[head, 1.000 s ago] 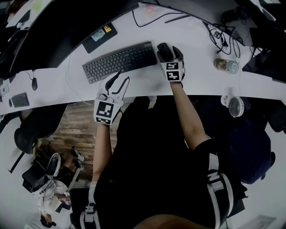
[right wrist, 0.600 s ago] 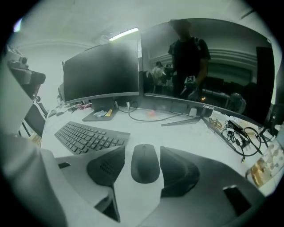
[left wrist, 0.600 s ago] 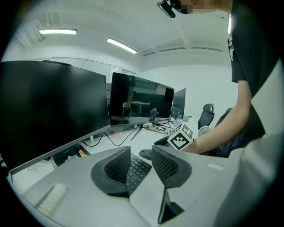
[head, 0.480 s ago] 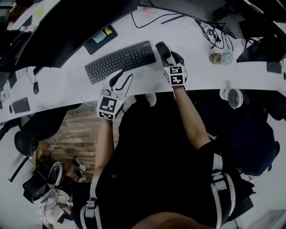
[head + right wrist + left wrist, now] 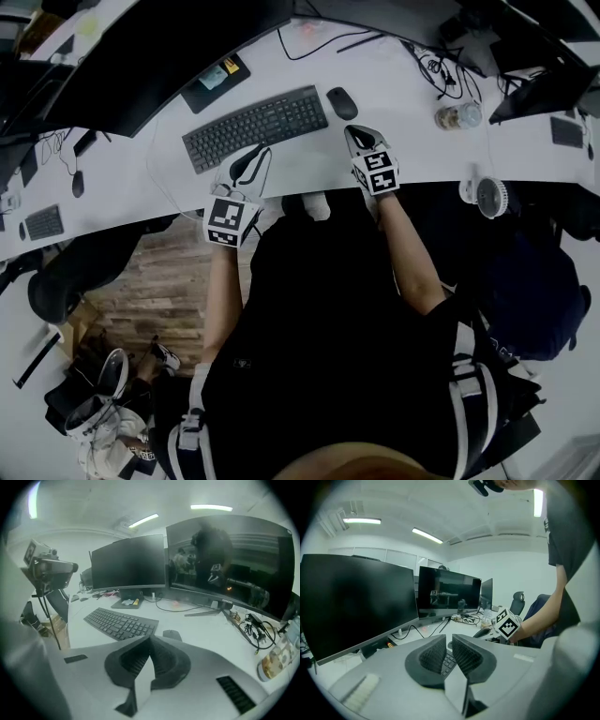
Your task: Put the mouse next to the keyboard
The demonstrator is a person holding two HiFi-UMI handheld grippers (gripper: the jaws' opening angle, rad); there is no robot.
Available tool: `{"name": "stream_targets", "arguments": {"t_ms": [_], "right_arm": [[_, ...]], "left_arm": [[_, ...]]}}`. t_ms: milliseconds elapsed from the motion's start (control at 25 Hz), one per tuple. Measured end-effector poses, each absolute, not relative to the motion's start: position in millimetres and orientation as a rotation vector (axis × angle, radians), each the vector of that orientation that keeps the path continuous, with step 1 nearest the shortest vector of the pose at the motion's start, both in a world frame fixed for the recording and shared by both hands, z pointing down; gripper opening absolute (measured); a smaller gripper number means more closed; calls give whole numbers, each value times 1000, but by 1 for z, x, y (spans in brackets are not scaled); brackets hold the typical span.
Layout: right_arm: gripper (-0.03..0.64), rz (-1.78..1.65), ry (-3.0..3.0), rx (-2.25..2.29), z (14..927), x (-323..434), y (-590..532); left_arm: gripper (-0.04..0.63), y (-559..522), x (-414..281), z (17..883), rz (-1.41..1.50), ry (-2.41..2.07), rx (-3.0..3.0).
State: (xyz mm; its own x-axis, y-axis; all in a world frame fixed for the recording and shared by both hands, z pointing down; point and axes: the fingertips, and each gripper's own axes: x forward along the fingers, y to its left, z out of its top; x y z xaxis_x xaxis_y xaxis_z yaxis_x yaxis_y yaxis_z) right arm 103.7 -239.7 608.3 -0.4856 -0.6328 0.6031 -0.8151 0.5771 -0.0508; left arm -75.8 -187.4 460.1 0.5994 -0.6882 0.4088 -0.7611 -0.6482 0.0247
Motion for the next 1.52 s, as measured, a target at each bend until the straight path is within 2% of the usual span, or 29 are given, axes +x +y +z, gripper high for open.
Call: {"name": "stream_targets", "arguments": {"t_ms": [240, 640, 1520], "right_arm": [[3, 369, -2325, 1106, 584, 98, -218], [2, 267, -2458, 1112, 538, 90, -192], [2, 203, -2506, 1125, 517, 55, -151]], "left_arm": [[0, -184, -83, 451, 525, -1213, 2651], [0, -175, -92, 446, 529, -1196, 2680], [0, -137, -120, 454, 542, -1179, 2700]]}}
